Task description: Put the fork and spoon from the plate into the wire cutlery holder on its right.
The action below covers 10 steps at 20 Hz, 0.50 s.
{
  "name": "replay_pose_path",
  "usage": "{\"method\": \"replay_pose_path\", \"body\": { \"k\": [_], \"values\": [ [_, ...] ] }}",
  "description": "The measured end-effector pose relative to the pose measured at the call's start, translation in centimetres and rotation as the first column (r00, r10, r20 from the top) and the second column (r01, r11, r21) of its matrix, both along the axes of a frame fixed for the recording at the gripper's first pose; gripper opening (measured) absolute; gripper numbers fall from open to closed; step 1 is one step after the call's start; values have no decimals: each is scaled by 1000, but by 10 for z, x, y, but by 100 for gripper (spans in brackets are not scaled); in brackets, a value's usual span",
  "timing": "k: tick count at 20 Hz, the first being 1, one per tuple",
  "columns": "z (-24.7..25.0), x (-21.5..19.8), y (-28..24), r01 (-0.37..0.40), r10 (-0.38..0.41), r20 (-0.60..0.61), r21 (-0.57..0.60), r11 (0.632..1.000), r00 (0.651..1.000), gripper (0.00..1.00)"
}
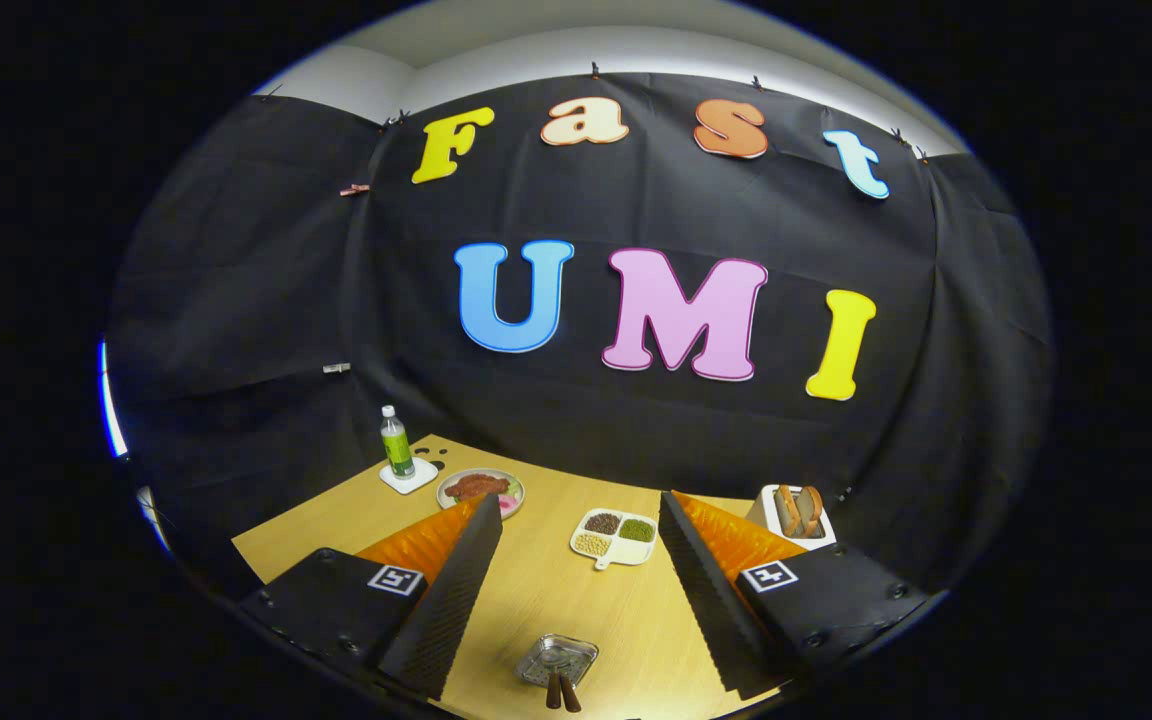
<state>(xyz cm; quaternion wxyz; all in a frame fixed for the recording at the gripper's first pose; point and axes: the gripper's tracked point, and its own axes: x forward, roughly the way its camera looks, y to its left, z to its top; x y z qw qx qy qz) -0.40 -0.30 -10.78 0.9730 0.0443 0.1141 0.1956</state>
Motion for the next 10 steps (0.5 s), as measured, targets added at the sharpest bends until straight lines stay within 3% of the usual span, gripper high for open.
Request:
{"method": "replay_pose_path", "body": {
  "k": [10],
  "values": [
    [11, 4, 30, -117, 116, 52, 14, 993, 992, 99]
  ]
}}
